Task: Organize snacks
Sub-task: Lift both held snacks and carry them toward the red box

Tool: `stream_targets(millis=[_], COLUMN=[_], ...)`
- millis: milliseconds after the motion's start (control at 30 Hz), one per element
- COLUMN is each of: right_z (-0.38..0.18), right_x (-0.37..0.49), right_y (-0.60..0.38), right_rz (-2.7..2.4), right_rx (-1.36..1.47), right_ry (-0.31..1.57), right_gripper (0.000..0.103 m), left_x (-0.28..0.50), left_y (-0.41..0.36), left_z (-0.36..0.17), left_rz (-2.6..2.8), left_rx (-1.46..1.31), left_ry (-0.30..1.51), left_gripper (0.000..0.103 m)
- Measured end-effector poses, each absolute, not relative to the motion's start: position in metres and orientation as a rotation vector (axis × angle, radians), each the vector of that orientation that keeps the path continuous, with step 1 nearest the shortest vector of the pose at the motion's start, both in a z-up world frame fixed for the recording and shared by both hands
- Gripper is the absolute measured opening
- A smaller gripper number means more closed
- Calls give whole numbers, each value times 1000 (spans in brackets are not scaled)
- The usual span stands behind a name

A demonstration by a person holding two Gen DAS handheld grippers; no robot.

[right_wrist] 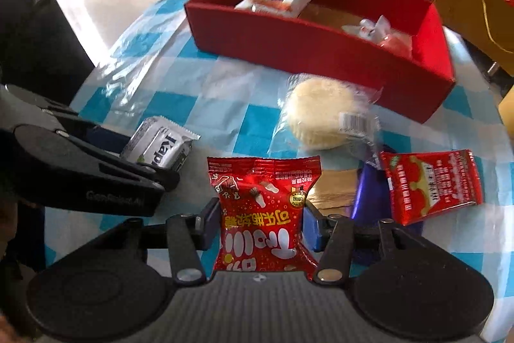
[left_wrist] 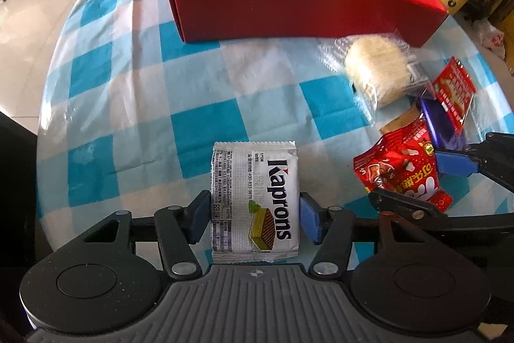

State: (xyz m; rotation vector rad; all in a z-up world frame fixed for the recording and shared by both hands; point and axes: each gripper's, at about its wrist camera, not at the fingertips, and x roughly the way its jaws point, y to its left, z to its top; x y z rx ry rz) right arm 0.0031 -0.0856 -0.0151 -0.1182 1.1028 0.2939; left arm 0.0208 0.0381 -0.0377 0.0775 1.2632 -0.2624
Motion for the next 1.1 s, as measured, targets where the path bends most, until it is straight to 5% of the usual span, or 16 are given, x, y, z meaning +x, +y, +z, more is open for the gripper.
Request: stream_targets(millis=[1100], right_z=[18], right_x=[17], right_y=[-114], right_rz=[243], right_rx=[0], right_ry=[999], right_gripper=[47], left_x=[42], left_y=[16], left_z=[-3], left_rz=[-262], left_rx=[84], left_ry=[1124], left_gripper=[65])
